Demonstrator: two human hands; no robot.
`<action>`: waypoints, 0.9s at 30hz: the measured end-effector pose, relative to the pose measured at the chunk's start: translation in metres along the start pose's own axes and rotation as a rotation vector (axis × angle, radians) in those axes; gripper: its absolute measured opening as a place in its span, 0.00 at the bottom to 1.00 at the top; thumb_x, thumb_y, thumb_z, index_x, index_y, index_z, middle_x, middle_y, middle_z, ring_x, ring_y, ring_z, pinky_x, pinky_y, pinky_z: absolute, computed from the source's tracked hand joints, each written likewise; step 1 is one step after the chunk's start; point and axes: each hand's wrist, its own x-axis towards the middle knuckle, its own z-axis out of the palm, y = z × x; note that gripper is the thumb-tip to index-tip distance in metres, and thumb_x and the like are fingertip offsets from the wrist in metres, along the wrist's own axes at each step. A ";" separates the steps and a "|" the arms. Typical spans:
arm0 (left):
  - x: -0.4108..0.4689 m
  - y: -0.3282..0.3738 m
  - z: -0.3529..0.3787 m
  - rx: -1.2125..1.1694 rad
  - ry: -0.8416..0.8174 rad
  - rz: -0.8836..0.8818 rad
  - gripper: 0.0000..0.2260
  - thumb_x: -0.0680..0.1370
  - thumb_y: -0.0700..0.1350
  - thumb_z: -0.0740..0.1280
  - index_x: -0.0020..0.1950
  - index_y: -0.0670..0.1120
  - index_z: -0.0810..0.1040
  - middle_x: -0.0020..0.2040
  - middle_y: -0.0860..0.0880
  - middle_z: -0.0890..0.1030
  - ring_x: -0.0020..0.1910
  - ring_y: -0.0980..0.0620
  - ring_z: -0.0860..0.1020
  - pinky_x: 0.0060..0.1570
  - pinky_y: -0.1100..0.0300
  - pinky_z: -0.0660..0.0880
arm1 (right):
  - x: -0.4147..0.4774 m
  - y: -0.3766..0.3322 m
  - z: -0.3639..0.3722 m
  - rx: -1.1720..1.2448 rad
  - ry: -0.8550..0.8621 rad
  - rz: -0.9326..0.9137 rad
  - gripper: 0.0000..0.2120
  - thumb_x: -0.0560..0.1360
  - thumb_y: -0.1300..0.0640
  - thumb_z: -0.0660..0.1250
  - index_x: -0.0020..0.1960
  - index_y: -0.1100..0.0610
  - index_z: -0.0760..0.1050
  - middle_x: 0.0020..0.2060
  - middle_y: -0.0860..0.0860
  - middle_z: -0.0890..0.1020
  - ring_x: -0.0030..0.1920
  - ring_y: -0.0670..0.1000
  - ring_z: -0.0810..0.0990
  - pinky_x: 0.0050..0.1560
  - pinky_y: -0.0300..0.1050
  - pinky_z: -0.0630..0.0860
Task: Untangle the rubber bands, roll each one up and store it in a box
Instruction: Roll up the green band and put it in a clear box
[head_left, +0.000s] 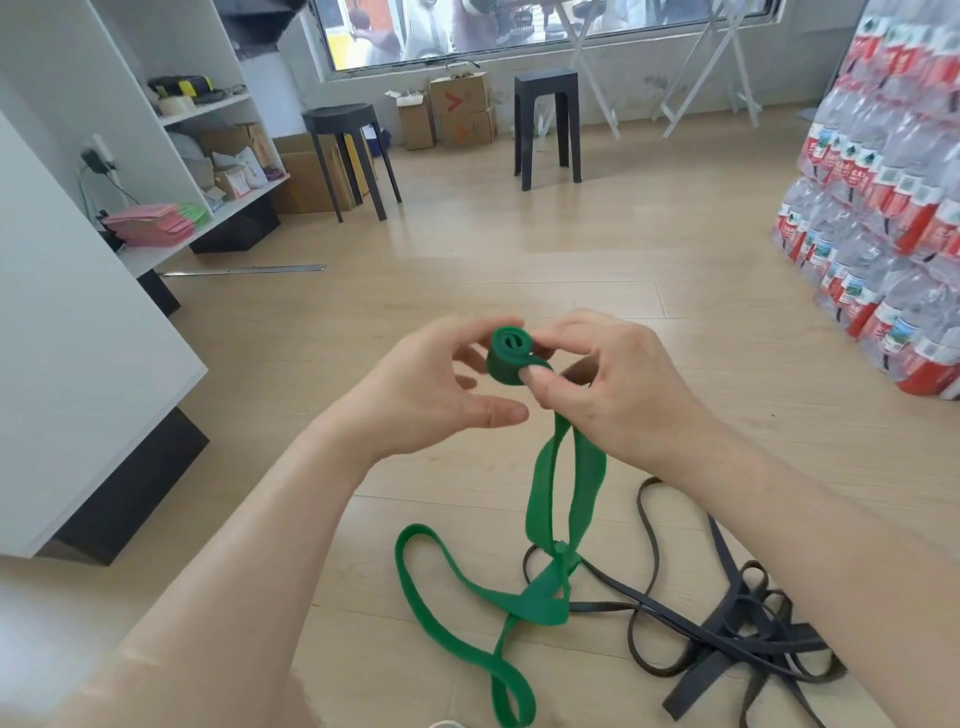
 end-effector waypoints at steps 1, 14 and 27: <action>0.001 0.000 0.002 -0.018 0.107 0.039 0.27 0.65 0.45 0.79 0.60 0.56 0.74 0.51 0.55 0.80 0.49 0.59 0.78 0.54 0.58 0.77 | 0.001 -0.001 -0.001 0.058 0.014 0.043 0.11 0.74 0.58 0.70 0.55 0.51 0.83 0.44 0.45 0.81 0.39 0.48 0.83 0.44 0.48 0.80; 0.005 0.012 0.027 0.445 0.367 0.286 0.21 0.75 0.52 0.69 0.66 0.47 0.75 0.53 0.48 0.82 0.50 0.47 0.79 0.53 0.53 0.75 | -0.003 -0.004 -0.002 0.356 0.024 0.328 0.11 0.78 0.61 0.66 0.39 0.56 0.83 0.39 0.61 0.85 0.37 0.52 0.81 0.43 0.56 0.80; -0.008 0.036 -0.003 0.472 0.000 0.106 0.18 0.65 0.64 0.70 0.48 0.54 0.80 0.32 0.55 0.79 0.34 0.58 0.77 0.39 0.53 0.76 | 0.003 0.012 -0.020 0.445 -0.435 0.331 0.14 0.81 0.56 0.60 0.47 0.63 0.81 0.40 0.60 0.81 0.42 0.51 0.79 0.50 0.47 0.73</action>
